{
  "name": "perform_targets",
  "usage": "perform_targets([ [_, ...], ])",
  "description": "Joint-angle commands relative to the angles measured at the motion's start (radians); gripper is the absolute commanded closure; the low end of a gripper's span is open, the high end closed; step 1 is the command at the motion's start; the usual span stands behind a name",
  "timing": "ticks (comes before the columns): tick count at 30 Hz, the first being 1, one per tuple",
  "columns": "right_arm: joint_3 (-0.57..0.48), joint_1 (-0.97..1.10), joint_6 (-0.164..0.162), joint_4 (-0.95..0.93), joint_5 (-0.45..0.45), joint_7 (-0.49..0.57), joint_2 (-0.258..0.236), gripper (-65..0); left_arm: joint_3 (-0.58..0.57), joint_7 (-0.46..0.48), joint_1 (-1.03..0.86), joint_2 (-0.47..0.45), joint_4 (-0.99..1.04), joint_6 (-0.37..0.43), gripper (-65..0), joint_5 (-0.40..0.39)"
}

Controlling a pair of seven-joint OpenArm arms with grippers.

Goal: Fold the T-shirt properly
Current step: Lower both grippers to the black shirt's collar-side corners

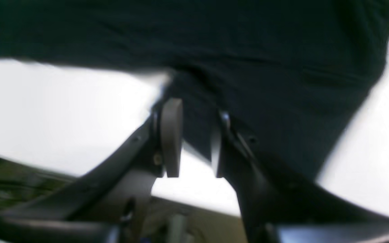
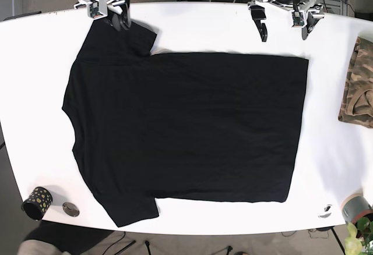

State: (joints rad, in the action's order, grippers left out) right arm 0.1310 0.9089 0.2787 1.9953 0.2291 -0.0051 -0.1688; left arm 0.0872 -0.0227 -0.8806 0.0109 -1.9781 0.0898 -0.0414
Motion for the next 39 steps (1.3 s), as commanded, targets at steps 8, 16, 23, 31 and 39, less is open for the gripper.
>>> perform_targets([
  [8, 0.005, -0.106, 0.004, 0.019, 0.227, -0.157, -0.047, -30.8, 0.003, 0.022, 0.076, -0.002, -0.010, -0.051, -65.0, -0.015],
  [16, 0.017, -0.196, 0.004, 0.008, 0.554, -0.283, -0.147, -30.8, 0.006, -0.136, 0.166, -0.084, -0.011, -0.081, -65.0, -0.217],
  [23, 0.114, -0.207, 0.004, -0.035, 0.833, -0.296, -0.220, -30.9, 0.006, -0.138, 0.174, -0.151, -0.010, -0.081, -65.0, -0.361],
  [31, 0.270, -0.242, 0.004, -0.172, 1.047, -0.451, -0.242, -30.8, 0.006, -0.138, 0.176, -0.223, -0.005, -0.081, -65.0, -0.464],
  [39, 0.313, -0.267, 0.052, -0.310, 1.091, -0.534, -0.243, -30.6, 0.108, -0.191, 0.176, -0.246, -0.003, -0.081, -65.0, -0.569],
])
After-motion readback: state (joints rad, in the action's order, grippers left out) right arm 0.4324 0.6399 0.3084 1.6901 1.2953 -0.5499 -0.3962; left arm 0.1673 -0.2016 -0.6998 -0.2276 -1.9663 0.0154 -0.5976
